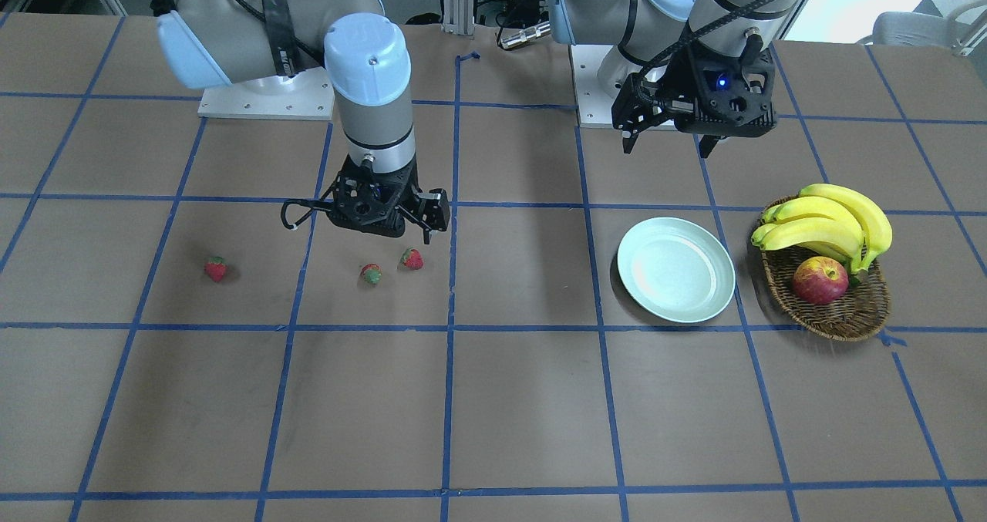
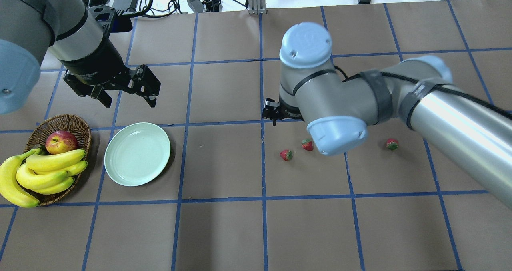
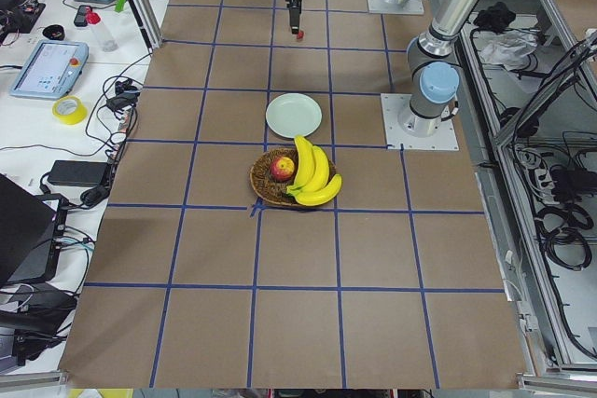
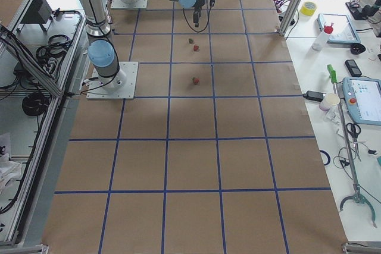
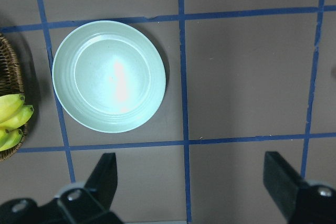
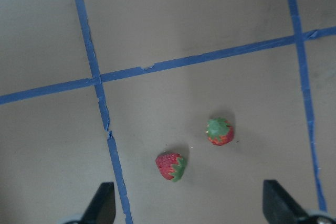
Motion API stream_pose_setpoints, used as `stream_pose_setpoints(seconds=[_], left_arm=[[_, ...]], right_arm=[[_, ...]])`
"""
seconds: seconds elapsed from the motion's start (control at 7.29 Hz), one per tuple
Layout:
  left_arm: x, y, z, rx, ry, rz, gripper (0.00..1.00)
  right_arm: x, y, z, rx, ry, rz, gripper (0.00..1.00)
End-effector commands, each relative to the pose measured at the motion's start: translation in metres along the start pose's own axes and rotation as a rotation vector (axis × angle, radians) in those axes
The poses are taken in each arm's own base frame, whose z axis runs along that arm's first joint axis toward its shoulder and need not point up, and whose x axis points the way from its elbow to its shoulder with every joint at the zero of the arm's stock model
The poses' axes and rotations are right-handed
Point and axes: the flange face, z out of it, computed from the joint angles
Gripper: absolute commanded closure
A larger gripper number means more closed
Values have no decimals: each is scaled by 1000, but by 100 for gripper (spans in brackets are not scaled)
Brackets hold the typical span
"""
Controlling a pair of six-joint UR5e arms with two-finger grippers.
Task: Collect all strawberries into plate
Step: 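Lower the right gripper and grasp the nearest red strawberry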
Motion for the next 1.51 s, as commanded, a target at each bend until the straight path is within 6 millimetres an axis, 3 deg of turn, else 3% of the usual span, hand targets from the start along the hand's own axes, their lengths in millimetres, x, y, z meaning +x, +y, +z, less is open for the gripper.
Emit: stream_pose_setpoints(seconds=[0.0,0.82,1.23,1.37], left_arm=[[0,0,0,-1,-1,1,0],[0,0,0,2,0,1,0],[0,-1,2,-1,1,1,0],[0,0,4,-6,-2,1,0]], right_arm=[[-6,34,45,-24,40,50,0],[-14,24,78,14,22,128,4],[-11,28,101,-15,57,143,3],[-8,30,106,-14,76,142,7]])
